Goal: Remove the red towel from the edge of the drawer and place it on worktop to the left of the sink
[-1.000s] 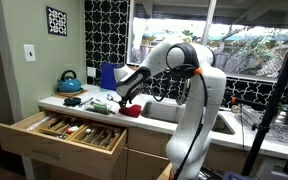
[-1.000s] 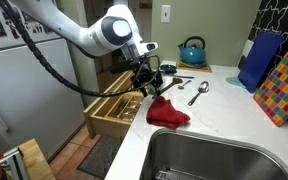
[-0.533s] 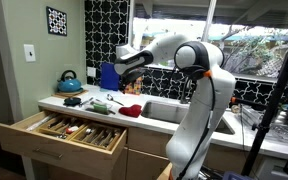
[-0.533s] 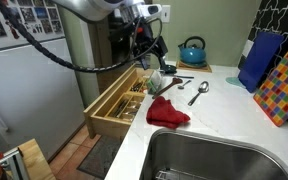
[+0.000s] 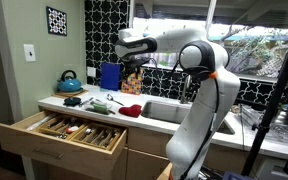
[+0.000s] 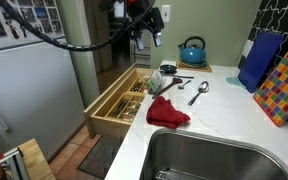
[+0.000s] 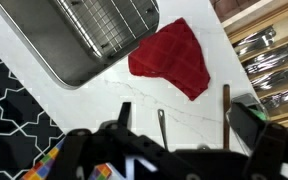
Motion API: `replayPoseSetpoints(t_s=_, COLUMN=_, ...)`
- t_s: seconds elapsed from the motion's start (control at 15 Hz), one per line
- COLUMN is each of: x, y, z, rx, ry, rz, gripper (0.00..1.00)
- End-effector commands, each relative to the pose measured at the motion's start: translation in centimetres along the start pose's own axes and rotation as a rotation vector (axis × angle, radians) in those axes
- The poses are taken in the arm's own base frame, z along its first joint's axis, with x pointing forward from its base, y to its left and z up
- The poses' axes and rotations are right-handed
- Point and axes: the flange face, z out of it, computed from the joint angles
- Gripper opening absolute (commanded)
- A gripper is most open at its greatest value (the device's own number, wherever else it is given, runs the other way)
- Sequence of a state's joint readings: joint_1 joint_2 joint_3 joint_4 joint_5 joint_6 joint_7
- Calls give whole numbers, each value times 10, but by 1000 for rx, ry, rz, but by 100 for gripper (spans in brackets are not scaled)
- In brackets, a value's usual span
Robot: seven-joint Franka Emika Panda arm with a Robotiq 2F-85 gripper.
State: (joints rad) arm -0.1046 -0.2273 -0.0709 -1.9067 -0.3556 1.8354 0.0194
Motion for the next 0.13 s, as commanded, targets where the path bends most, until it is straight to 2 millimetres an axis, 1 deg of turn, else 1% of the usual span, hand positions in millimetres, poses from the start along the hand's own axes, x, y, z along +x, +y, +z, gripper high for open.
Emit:
replayPoseSetpoints(t_s=0.0, x=0, y=1, z=-2, rx=0, ry=-2, rz=1, gripper=100)
replayPoseSetpoints(t_s=0.07, x=0, y=1, z=-2, rx=-1, ry=-1, rz=1, gripper=100)
